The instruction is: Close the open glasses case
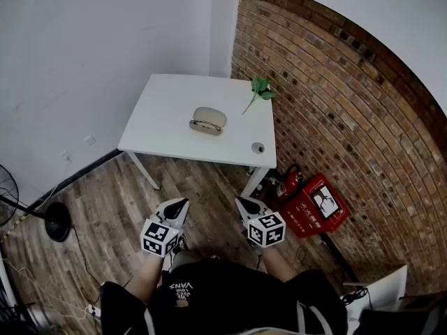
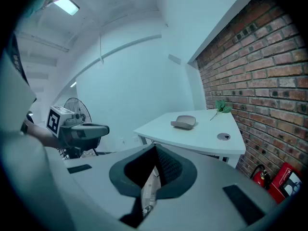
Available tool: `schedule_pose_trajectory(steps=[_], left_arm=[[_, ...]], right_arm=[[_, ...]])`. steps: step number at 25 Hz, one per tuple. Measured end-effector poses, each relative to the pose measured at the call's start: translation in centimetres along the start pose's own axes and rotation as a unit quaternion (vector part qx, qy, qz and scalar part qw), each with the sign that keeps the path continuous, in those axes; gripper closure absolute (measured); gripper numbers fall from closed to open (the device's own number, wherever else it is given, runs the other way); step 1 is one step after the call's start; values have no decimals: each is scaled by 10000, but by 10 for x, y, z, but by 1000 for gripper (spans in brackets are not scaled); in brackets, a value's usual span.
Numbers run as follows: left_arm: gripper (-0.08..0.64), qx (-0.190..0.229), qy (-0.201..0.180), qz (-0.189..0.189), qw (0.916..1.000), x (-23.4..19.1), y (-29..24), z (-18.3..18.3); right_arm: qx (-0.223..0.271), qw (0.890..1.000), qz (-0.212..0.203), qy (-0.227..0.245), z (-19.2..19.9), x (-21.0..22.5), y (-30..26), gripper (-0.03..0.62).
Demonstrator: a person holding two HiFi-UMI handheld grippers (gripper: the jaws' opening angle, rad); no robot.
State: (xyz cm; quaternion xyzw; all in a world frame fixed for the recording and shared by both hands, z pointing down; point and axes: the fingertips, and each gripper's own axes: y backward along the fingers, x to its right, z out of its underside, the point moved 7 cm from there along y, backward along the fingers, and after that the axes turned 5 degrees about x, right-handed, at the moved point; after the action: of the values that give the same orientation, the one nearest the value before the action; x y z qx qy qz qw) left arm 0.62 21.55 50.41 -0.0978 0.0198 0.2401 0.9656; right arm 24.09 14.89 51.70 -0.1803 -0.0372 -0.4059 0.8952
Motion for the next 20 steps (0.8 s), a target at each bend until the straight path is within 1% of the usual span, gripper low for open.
schedule_pose_trajectory(steps=[3, 6, 7, 8, 9, 10, 13, 16, 20], left_arm=[[552, 50, -22, -42, 10000, 3, 3, 1], [547, 96, 6, -163, 9998, 2, 4, 3], [470, 85, 46, -177, 9998, 2, 3, 4], [356, 55, 97, -164, 9998, 2, 2, 5], [307, 12, 145, -129, 9998, 2, 0, 7], [302, -37, 182, -80, 9998, 1, -2, 10], [247, -178, 263, 107, 9994, -2, -11, 17], [235, -254, 269, 241, 9990, -10, -26, 19], [229, -285, 260, 386, 9985, -30, -46, 15]], right_arm=[[77, 9999, -75, 0, -1, -1, 4, 592], [345, 9991, -201, -134, -5, -2, 4, 591], [434, 9987, -214, -182, -6, -1, 3, 590], [511, 9982, -224, -237, -7, 0, 3, 581], [568, 9977, -232, -302, -8, 2, 2, 535], [594, 9973, -234, -371, -8, 3, 0, 486], [526, 9972, -180, -494, -5, 6, -7, 423], [457, 9974, -72, -558, -5, 13, -15, 407], [435, 9971, 95, -614, -13, 24, -34, 399]])
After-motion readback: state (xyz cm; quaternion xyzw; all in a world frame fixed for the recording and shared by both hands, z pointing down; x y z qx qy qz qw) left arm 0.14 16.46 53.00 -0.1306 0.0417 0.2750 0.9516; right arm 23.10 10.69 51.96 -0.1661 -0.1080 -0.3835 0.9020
